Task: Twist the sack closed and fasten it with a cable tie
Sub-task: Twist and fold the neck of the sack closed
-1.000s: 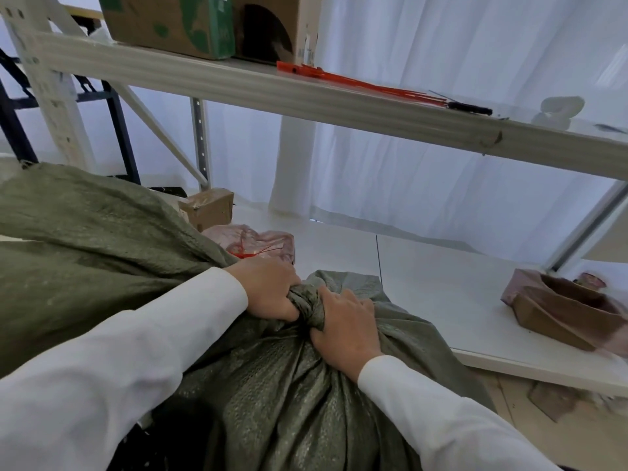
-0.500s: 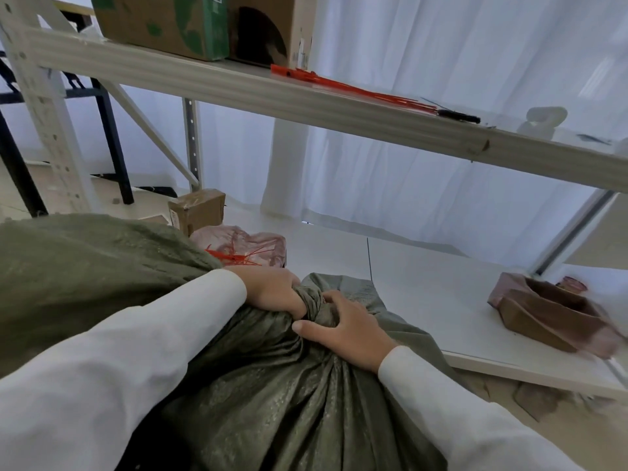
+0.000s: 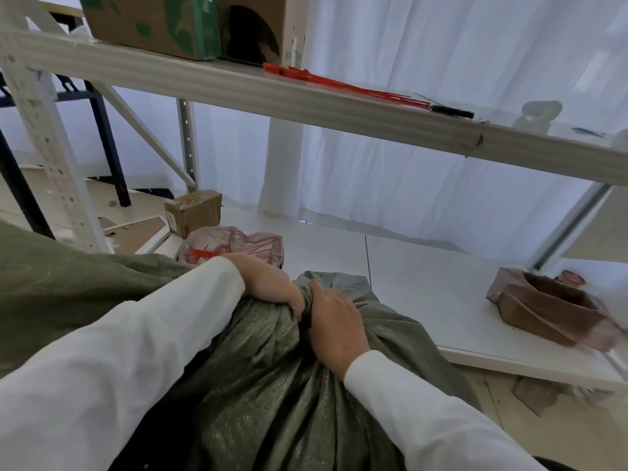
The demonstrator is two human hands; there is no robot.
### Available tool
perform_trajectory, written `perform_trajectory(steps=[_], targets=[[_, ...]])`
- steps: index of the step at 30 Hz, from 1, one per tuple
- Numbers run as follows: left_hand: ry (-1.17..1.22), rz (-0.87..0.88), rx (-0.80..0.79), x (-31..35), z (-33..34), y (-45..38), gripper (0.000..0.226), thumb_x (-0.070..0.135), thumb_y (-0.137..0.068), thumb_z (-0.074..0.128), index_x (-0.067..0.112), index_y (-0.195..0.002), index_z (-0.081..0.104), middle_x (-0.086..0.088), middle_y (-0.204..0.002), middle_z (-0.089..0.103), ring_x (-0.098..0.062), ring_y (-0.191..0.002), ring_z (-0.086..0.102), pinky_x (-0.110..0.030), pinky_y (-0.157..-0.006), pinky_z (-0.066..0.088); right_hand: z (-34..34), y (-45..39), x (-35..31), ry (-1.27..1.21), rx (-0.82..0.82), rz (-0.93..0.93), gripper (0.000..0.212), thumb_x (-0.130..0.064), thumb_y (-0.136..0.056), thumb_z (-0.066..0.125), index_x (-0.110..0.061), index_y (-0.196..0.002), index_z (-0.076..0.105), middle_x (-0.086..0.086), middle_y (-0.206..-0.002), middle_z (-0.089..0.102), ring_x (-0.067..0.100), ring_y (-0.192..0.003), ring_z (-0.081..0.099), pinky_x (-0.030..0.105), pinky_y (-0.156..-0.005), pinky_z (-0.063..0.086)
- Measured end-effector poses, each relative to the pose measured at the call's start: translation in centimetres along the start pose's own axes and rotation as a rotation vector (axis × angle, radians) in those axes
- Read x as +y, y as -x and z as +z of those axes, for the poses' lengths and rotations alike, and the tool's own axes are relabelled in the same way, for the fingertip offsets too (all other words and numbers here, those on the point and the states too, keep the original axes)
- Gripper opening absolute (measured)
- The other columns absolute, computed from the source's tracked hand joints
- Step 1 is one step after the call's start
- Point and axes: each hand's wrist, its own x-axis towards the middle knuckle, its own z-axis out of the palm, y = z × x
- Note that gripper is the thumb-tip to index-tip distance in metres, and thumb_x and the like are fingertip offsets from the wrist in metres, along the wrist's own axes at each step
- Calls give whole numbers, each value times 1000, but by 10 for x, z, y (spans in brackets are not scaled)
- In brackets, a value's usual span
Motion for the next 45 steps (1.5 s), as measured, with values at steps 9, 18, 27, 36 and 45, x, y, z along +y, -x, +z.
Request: perform_trajectory(steps=[9, 18, 27, 36, 45], targets=[[401, 18, 72, 0, 24, -1, 18, 18, -80, 59, 5, -91, 59, -6, -85, 60, -20, -78, 60, -26, -69, 49, 15, -7, 12, -37, 139, -76, 24, -18, -85, 53, -11, -108, 50, 8, -101, 63, 29, -92, 58, 31, -69, 31], [942, 56, 91, -1, 52, -3, 11, 11, -81, 58, 4, -88, 63, -11, -76, 65, -22, -67, 62, -27, -67, 51, 20, -9, 20, 72, 203, -6, 27, -20, -64, 74, -17, -82, 54, -1, -69, 63, 22, -61, 62, 28, -53, 43], [1158, 128, 28, 0, 61, -12, 16, 12, -88, 50, 4, -86, 63, -4, -59, 68, -15, -49, 64, -18, -49, 50, -13, -27, 35, -219, -354, -34, 45, -19, -85, 57, -20, -128, 44, 5, -130, 47, 21, -123, 39, 30, -103, 30], [1179, 117, 175, 17, 49, -21, 37, 6, -81, 52, -5, -115, 60, -24, -106, 64, -27, -73, 63, -31, -69, 53, -36, -10, 36, -310, -95, 242, 40, -15, -76, 65, -22, -113, 54, -3, -106, 44, 17, -109, 47, 31, -99, 40], [1311, 104, 226, 32, 40, -28, 27, 1, -88, 40, -1, -64, 54, -9, -37, 56, -19, -34, 55, -17, -34, 44, -48, 20, 8, -849, -147, 538, 57, -50, -80, 62, -15, -123, 49, -6, -110, 56, 11, -100, 53, 22, -82, 37]])
